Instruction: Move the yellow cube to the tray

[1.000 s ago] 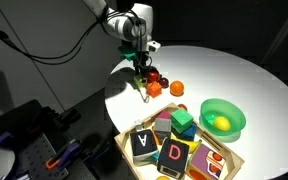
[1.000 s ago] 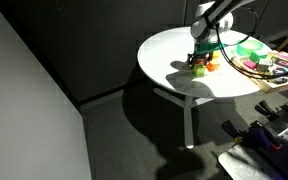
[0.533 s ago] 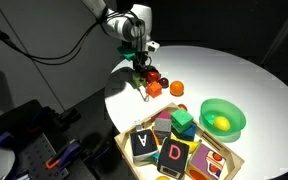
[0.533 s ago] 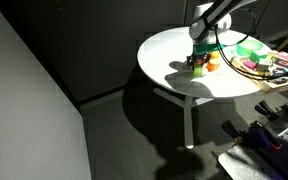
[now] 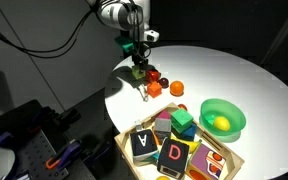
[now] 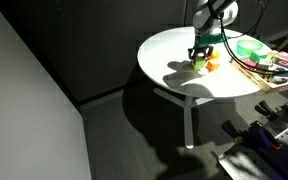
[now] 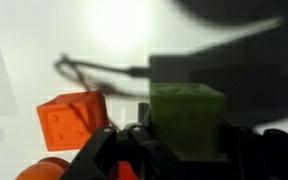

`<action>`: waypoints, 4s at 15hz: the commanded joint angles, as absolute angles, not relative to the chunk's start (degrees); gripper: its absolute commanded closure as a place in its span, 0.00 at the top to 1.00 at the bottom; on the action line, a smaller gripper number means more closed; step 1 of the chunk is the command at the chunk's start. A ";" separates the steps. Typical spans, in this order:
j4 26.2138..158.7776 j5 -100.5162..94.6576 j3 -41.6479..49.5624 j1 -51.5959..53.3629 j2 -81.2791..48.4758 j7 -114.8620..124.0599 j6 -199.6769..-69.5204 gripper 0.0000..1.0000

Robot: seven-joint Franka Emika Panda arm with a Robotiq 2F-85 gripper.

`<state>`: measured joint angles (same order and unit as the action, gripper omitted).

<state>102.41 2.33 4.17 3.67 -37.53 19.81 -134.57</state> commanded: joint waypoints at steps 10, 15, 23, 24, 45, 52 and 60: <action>117.07 3.76 7.24 -2.56 -21.48 17.30 -135.76 0.25; 119.30 5.80 8.84 -7.22 -17.75 15.66 -136.00 0.25; 119.72 12.26 11.40 -14.04 -16.93 11.97 -135.87 0.25; 119.63 13.15 11.71 -14.78 -16.98 11.60 -135.78 0.25; 117.38 24.66 16.28 -26.02 -20.71 6.01 -134.58 0.25; 117.01 22.15 18.20 -26.66 -22.46 7.39 -134.85 0.25; 116.91 16.82 20.51 -25.21 -23.00 10.30 -137.65 0.25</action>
